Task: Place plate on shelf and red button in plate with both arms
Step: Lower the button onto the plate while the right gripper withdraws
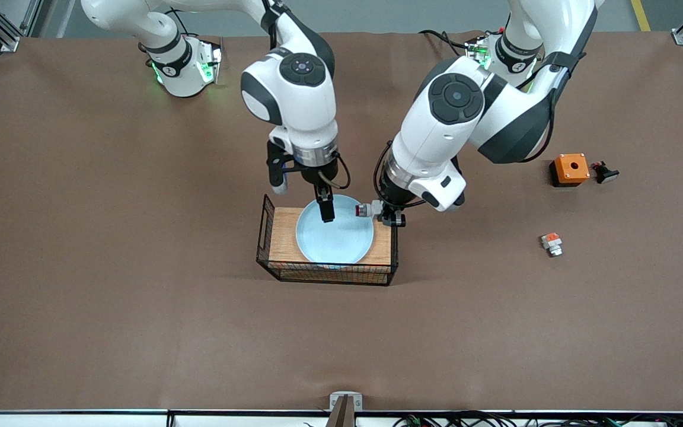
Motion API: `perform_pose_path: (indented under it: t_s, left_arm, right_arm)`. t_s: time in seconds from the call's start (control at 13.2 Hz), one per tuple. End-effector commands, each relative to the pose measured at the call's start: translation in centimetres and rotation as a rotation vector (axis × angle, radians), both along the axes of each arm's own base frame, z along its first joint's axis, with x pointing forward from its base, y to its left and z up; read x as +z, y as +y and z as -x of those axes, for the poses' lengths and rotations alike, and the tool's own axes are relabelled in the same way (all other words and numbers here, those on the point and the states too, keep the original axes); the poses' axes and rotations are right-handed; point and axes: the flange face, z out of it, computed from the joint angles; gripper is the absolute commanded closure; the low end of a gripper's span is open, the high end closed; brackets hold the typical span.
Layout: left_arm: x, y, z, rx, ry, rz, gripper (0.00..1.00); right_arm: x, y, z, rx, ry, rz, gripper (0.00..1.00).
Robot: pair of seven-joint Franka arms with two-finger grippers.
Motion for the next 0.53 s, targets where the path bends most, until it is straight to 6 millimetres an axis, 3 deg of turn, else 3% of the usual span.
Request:
perform_pose_path:
  t_s: [0.0,0.23,0.45]
  left_arm:
    - [-0.1,-0.7,-0.3,0.021,0.002,0.007,0.78]
    - [-0.8,-1.7,-0.2,0.039,-0.002,0.019,0.78]
    - [-1.5,-3.1,-0.1,0.064,0.003,0.025,0.78]
  right_arm:
    - [1.4,-3.3,-0.5,0.322,0.107,0.111,0.00]
    - [4.6,-9.8,-3.0,0.577,0.178,0.129,0.00]
    - [8.3,-19.3,-5.5,0.873,0.246,0.156,0.00]
